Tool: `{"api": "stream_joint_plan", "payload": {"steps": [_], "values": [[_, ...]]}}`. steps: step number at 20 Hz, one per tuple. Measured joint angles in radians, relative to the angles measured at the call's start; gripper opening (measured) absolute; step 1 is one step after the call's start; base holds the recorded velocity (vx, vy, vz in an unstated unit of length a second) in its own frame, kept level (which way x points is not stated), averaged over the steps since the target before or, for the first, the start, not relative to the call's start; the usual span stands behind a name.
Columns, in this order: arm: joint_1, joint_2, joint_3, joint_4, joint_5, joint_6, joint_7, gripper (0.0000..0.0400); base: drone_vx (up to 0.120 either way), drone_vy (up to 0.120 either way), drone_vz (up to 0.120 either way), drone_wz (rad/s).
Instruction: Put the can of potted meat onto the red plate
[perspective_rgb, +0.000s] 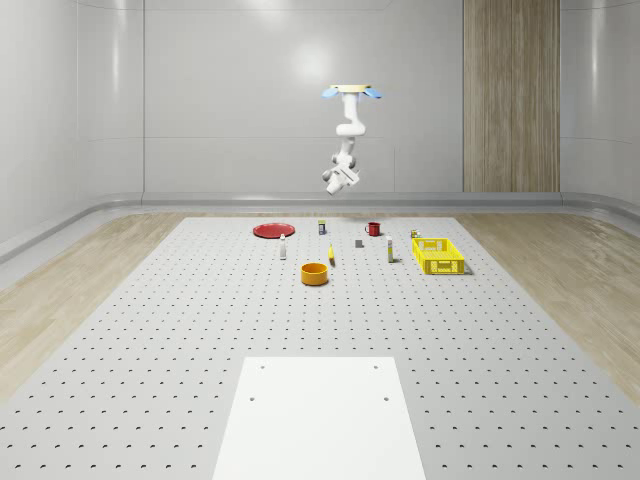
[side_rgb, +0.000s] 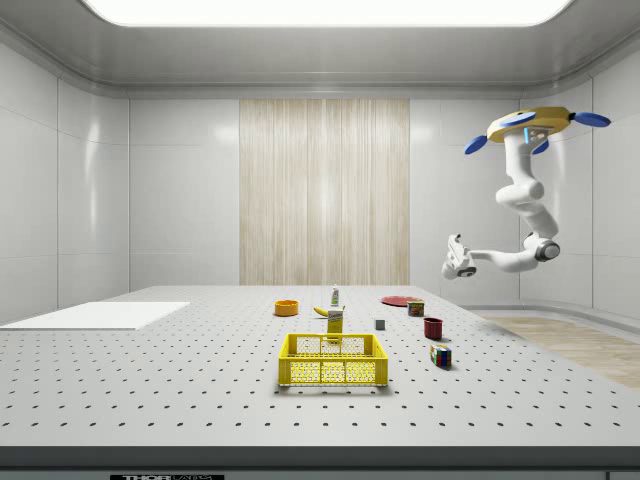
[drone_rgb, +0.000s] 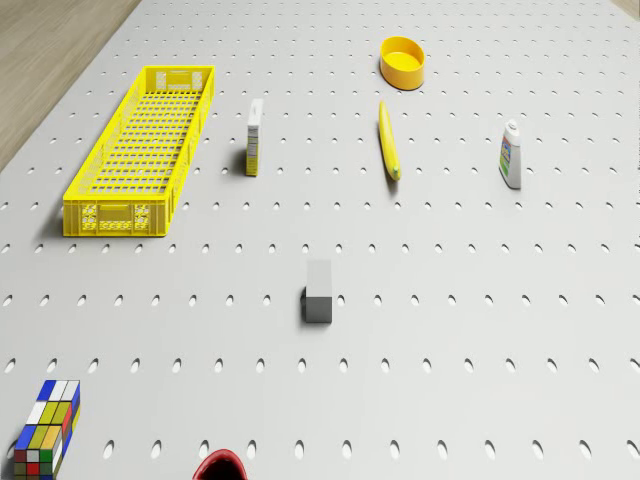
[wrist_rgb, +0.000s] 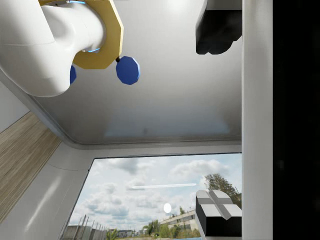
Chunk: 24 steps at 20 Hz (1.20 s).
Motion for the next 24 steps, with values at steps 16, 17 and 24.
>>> {"api": "stream_joint_plan", "payload": {"steps": [16, 17, 24], "values": [[-0.678, -0.206, 0.715, -0.662, -1.282, -0.198, 0.553, 0.04, 0.02, -0.12, -0.085, 0.0], [-0.709, -0.216, 0.73, -0.668, -1.301, -0.211, 0.573, 0.04, 0.12, -0.12, -0.12, 0.0], [-0.834, -0.275, 0.791, -0.684, -1.352, -0.25, 0.656, 0.04, 0.12, -0.12, -0.12, 0.0]]}}
